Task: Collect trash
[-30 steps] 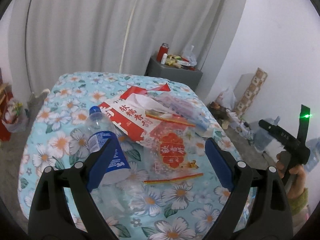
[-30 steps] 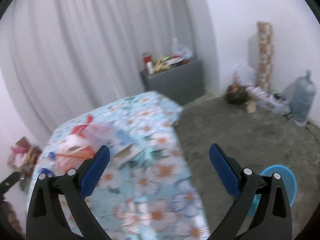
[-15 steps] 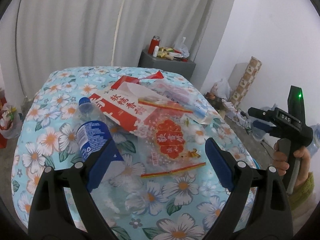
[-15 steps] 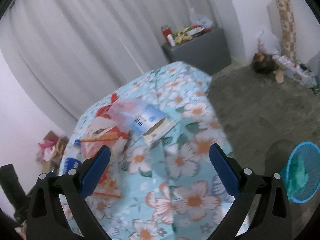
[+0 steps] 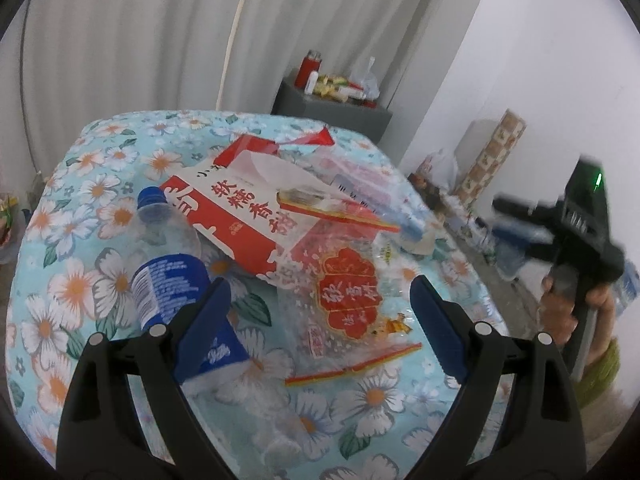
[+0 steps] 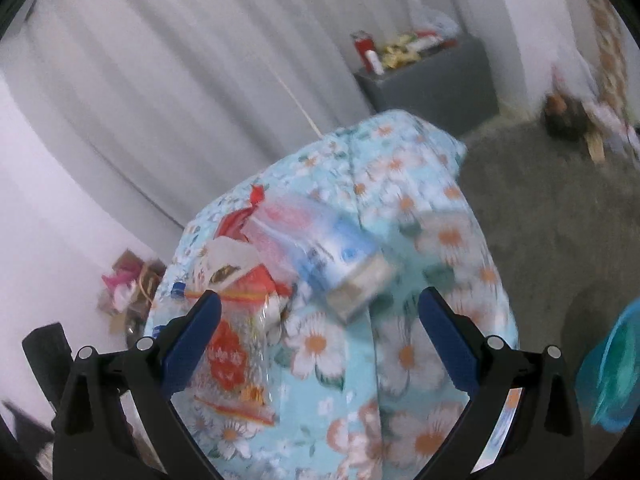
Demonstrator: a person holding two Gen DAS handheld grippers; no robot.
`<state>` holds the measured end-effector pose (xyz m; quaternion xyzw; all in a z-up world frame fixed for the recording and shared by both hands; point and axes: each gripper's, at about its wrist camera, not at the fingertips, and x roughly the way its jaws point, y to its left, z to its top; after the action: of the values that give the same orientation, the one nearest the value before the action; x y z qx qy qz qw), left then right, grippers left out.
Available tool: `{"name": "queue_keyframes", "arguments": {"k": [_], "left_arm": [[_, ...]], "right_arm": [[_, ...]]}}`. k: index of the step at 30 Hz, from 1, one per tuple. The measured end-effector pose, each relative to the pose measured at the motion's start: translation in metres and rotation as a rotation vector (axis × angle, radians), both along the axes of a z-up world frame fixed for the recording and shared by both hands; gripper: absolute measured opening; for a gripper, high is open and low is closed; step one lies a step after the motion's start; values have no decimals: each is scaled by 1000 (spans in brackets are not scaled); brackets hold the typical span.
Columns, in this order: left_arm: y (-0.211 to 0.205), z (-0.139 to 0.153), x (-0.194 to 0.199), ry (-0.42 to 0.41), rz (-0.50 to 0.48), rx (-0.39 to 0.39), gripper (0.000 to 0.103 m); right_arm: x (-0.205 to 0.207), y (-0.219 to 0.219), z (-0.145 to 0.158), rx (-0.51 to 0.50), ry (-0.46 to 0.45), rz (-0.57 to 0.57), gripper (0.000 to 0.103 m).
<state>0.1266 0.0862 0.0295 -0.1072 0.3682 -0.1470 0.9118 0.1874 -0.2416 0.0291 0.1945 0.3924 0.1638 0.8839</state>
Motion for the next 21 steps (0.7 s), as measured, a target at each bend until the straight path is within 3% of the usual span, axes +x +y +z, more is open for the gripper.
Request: {"name": "queue_keyframes", "arguments": {"k": [5, 13, 21], "left_arm": [[-7, -3, 20, 50, -16, 20, 82], [-9, -2, 56, 108, -33, -14, 73], [-20, -12, 88, 183, -60, 6, 63]], "right_arm": [[45, 20, 15, -57, -3, 98, 96], [110, 21, -13, 130, 174, 113, 90], [131, 12, -35, 204, 289, 67, 78]]}}
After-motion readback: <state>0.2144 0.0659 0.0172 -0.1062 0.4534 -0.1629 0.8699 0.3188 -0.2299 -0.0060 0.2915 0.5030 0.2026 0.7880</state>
